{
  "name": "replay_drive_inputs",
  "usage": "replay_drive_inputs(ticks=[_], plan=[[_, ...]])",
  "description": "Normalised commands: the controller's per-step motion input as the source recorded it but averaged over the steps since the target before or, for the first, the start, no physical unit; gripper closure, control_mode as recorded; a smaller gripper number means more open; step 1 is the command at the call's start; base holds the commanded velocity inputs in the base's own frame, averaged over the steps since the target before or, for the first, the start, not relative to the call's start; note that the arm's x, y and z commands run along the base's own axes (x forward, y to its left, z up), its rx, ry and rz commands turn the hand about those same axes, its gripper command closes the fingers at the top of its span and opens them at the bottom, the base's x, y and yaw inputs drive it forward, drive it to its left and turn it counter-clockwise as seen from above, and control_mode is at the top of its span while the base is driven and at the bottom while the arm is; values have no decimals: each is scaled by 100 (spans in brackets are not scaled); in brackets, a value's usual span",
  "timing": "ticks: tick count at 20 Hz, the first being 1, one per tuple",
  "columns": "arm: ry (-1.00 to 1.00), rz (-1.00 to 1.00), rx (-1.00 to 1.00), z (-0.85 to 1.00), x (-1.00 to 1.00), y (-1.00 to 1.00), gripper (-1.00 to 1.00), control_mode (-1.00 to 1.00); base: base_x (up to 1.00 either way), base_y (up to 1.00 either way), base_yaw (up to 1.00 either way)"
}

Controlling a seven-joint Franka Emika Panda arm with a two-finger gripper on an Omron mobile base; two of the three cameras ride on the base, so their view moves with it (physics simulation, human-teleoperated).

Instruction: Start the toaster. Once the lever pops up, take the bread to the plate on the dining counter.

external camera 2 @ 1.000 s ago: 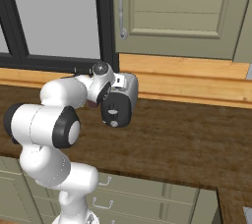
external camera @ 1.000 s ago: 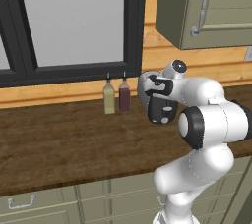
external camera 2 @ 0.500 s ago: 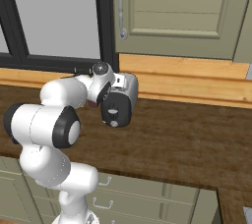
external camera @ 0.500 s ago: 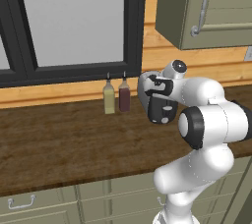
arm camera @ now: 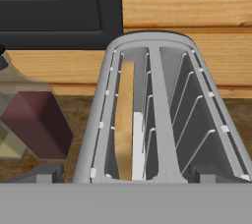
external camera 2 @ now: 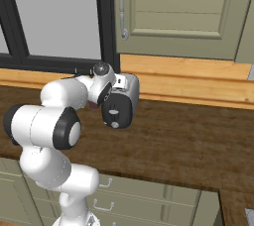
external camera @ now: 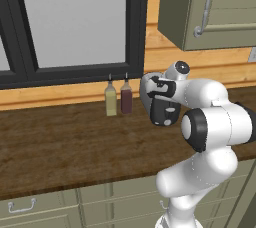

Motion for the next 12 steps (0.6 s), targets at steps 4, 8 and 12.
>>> replay_drive_inputs(ticks=[4, 8, 12], plan=[[0, 0, 0, 0, 0, 0, -100, -100, 0, 0, 0], [0, 0, 0, 0, 0, 0, -100, -100, 0, 0, 0], [0, 0, 0, 0, 0, 0, -100, -100, 0, 0, 0]])
